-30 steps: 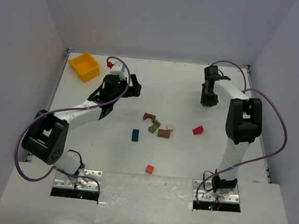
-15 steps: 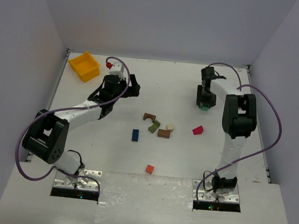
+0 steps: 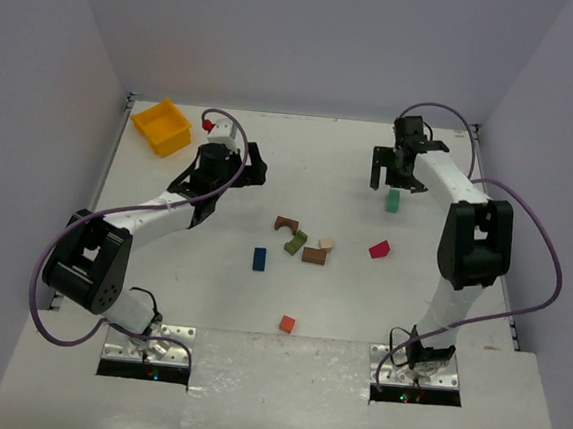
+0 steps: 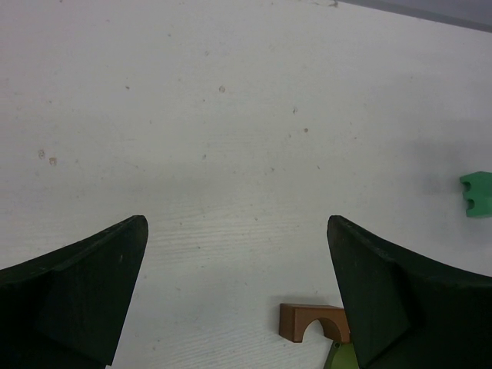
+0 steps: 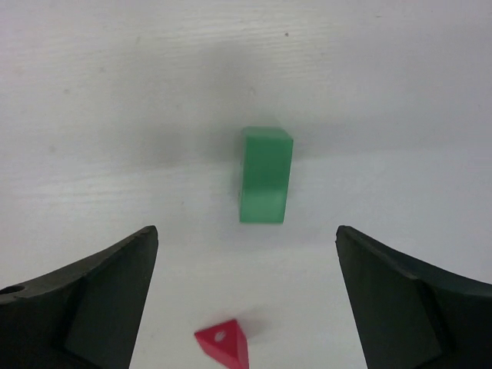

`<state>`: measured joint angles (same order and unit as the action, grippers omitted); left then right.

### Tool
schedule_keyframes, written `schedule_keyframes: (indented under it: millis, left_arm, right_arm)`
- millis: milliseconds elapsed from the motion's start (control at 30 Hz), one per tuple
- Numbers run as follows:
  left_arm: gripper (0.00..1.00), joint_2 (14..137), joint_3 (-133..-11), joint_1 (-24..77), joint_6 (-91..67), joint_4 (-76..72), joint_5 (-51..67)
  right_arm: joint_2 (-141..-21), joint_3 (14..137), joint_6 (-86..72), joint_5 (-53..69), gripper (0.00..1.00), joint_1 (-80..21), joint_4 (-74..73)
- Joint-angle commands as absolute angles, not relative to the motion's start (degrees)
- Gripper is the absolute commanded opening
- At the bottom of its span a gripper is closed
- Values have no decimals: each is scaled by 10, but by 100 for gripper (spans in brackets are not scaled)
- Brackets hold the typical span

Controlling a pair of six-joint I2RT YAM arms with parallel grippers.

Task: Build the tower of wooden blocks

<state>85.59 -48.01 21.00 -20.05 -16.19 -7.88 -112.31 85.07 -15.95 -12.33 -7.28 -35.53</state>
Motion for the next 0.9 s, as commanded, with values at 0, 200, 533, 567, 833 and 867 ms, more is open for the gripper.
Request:
schedule_keyframes:
  millis: [0,200,533,567,833,867]
  left_arm:
    - [100,825,-482,204,-210,-173,-82]
    - [100,809,-470,204,-204,-172,-104]
    - [100,802,-465,204,-195,-173,-109]
    - [100,803,-464,205,-194,-174,-109]
    - [100,813,-472,204,-194,-167,-117]
    - [100,816,-474,204,-194,-165,-118]
  right_arm:
    - [-978,777,-147,-147,99,-133,-305]
    - [-884,668,-88,-187,99,-292,-275]
    - [-899,599,27,-15,99,-396,-187]
    - [-902,594,29,-11,99,-399,-175]
    - [-930,596,40,12,99,-404,-157]
    - [-931,596,33,1,99,-404,-164]
